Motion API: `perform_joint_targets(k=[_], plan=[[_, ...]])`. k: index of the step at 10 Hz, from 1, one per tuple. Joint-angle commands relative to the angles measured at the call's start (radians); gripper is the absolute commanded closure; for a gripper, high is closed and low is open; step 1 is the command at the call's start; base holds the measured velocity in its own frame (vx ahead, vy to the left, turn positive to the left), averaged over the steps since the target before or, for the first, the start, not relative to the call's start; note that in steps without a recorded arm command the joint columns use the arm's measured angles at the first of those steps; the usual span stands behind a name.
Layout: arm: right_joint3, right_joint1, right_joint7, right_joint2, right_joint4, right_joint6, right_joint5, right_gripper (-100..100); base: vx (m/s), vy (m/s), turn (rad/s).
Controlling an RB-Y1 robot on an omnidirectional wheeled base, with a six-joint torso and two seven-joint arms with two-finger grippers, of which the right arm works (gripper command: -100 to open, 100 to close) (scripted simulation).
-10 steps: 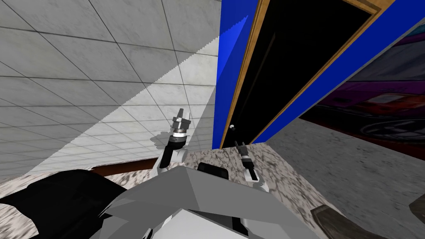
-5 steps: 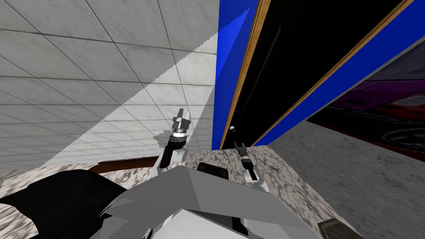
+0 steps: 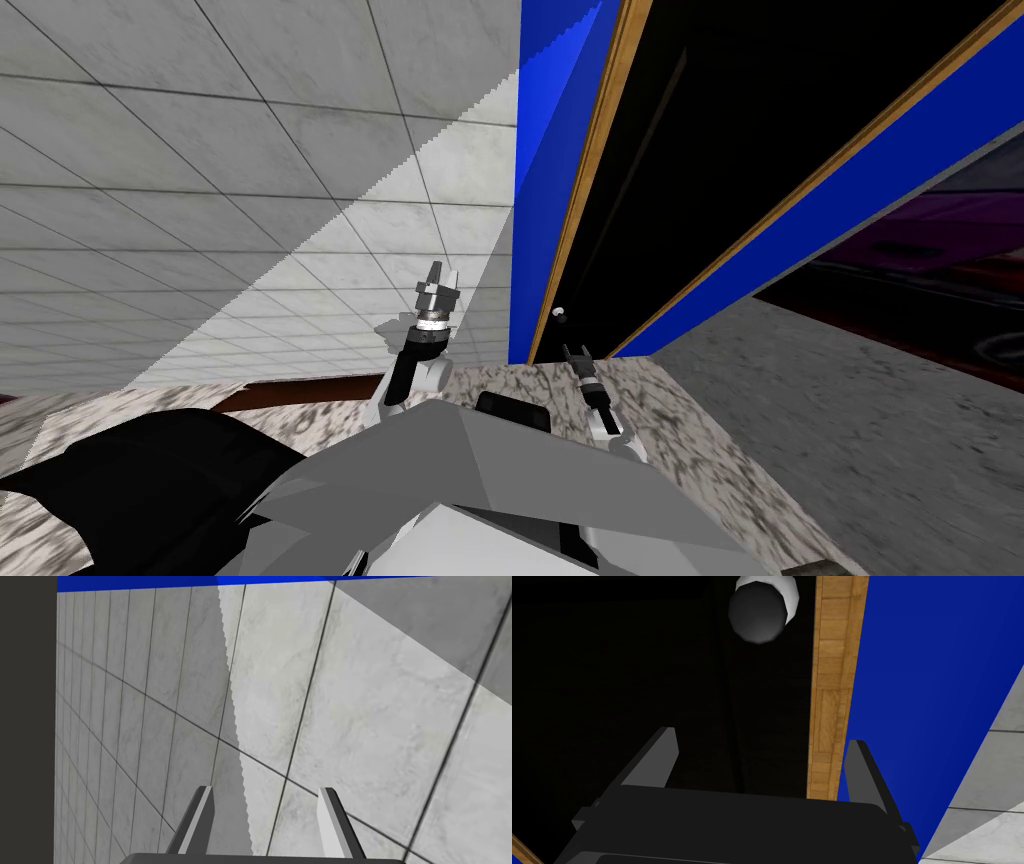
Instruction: Pull the door open
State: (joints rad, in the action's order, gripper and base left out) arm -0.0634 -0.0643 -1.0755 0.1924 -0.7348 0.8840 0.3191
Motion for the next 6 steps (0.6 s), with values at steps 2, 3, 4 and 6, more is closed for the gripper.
perform_joint_targets(k=[2,3,4,6], plan=[[-0.001,-0.022,-0.037,0.003,0.054,0.015,0.008,-100,0.056,-0.051,0.074],[-0.001,-0.031,-0.052,0.005,0.076,0.021,0.012,-100,0.085,-0.062,0.087],[-0.001,-0.038,-0.066,0.006,0.095,0.026,0.015,-100,0.085,-0.083,0.071],[-0.002,-0.042,-0.07,0.007,0.104,0.029,0.016,-100,0.059,-0.065,0.049]])
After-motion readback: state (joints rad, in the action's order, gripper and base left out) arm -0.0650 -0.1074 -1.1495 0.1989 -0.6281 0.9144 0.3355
